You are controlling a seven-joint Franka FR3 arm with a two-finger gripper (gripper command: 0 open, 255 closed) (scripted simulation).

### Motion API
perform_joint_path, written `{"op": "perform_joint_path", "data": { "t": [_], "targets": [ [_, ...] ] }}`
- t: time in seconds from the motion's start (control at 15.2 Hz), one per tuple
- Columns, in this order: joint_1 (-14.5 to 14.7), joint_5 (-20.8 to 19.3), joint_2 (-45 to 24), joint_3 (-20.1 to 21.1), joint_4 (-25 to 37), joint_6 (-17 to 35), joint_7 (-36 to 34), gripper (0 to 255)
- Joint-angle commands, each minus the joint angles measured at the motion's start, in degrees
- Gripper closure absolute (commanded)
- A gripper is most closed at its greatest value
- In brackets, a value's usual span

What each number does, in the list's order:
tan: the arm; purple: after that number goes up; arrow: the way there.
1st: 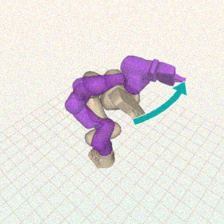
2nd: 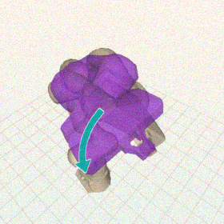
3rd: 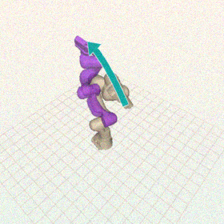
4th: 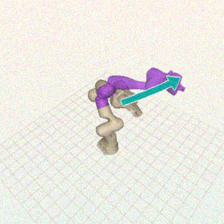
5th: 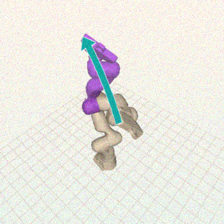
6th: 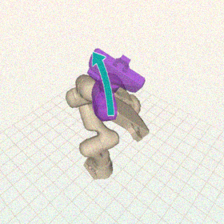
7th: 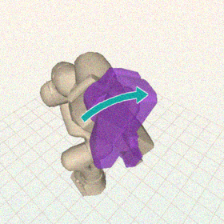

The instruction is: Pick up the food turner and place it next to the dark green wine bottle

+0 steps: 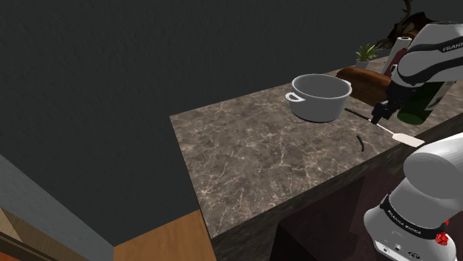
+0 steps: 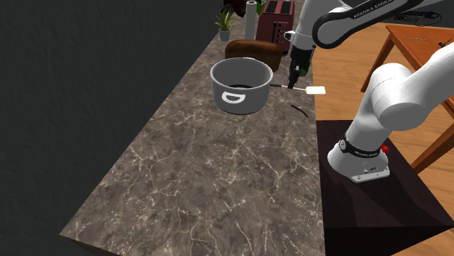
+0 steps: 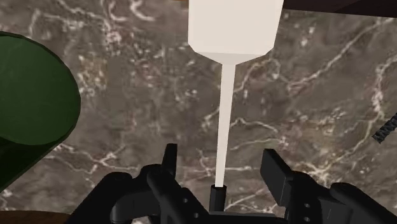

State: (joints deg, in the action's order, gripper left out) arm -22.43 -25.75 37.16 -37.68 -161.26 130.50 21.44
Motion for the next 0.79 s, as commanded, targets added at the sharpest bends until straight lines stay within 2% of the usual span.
{"op": "perform_joint_path", "data": {
  "t": [0.0,0.2,0.46,0.73],
  "targets": [
    [0.0,0.0,0.0,0.0,0.0,0.0,0.0,0],
    [0.0,0.0,0.0,0.0,0.0,0.0,0.0,0],
    [-0.6,1.9,5.8,3.6,4.0,-9.8,0.1,0],
    [-0.6,1.9,5.8,3.6,4.0,-9.8,0.1,0]
  ]
}}
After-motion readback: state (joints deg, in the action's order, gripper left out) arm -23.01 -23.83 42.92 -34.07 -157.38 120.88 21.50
